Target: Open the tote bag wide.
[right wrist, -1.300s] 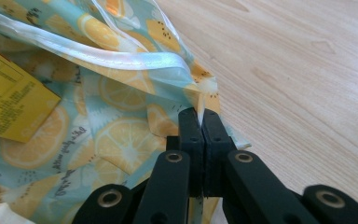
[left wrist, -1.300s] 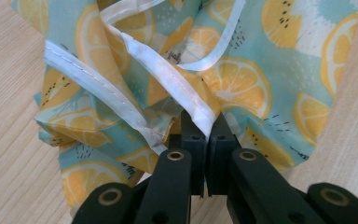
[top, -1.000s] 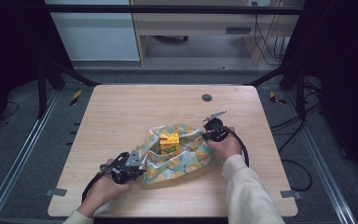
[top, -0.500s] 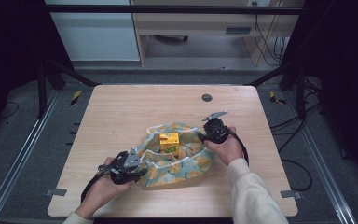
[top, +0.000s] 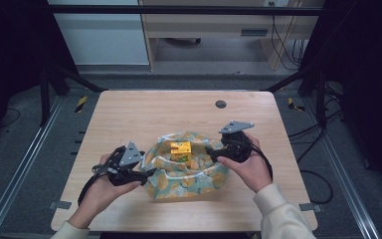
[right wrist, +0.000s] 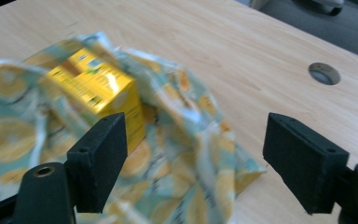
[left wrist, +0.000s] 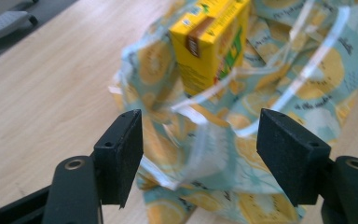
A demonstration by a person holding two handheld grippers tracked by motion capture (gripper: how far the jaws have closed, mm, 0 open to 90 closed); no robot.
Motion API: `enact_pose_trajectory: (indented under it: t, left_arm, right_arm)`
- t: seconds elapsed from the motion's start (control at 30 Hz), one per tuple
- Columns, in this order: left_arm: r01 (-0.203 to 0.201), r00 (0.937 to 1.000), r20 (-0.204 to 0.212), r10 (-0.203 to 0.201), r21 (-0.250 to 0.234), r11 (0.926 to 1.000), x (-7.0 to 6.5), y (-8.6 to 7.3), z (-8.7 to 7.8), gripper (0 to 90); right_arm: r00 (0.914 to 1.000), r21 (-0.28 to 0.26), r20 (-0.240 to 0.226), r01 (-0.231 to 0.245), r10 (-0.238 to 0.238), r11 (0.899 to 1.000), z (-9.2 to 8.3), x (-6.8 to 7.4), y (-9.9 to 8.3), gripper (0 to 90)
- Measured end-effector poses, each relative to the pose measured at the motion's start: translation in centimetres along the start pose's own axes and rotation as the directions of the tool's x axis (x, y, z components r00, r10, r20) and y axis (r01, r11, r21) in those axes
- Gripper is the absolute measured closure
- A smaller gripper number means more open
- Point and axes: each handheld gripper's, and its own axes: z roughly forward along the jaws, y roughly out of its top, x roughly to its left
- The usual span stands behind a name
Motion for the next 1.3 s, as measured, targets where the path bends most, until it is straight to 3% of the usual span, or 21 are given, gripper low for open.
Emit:
enact_pose_trajectory:
  t: [0.17,0.33,0.47,0.73,0.8,1.0,1.07,1.1,1.23,1.3]
  left_arm:
    - [0.028,0.999,-0.036,-0.028,-0.002,0.9996,1.7,0.6,0.8,33.2]
    - [0.024,0.9982,-0.056,-0.023,0.017,0.9996,2.9,1.1,1.7,37.1]
    - [0.019,0.9976,-0.066,-0.017,0.039,0.9991,3.7,1.8,2.5,37.7]
    - [0.033,0.998,-0.055,-0.03,0.049,0.9982,3.9,2.2,5.7,37.8]
    - [0.041,0.9983,-0.044,-0.039,0.06,0.9973,3.9,2.0,6.5,43.5]
    - [0.042,0.9981,-0.049,-0.038,0.089,0.9952,3.8,1.5,8.1,41.8]
    - [0.045,0.9982,-0.044,-0.041,0.095,0.9944,3.9,1.4,8.3,43.7]
    - [0.044,0.9985,-0.035,-0.041,0.094,0.9946,3.9,1.3,8.3,49.3]
    - [0.058,0.9977,-0.041,-0.055,0.088,0.9944,3.9,1.2,8.2,68.6]
    - [0.067,0.9972,-0.038,-0.064,0.09,0.9937,3.9,1.2,8.0,76.1]
  right_arm:
    - [0.9999,-0.007,-0.01,0.013,-0.013,1.0,-0.8,1.3,-1.5,22.6]
    - [0.9997,-0.011,-0.017,0.017,-0.017,1.0,-1.4,2.1,-3.1,26.8]
    - [0.9998,-0.015,0.003,0.02,-0.019,1.0,-1.7,2.2,-3.6,29.4]
    - [0.9993,0.018,-0.037,0.002,-0.002,1.0,-0.2,3.3,-4.6,13.6]
    - [0.9993,0.037,-0.036,0.001,0.0,0.999,0.4,3.6,-5.2,12.4]
    - [0.9994,0.099,-0.033,0.0,0.004,0.995,2.1,3.8,-6.8,9.6]
    - [0.9993,0.114,-0.038,0.008,-0.004,0.993,2.4,3.8,-7.1,14.1]
    - [0.9992,0.123,-0.039,0.014,-0.009,0.992,2.5,3.8,-7.2,17.3]
    - [0.9984,0.14,-0.052,0.029,-0.022,0.99,2.8,3.7,-7.5,46.1]
    - [0.9982,0.138,-0.056,0.031,-0.023,0.99,2.7,3.6,-7.6,56.1]
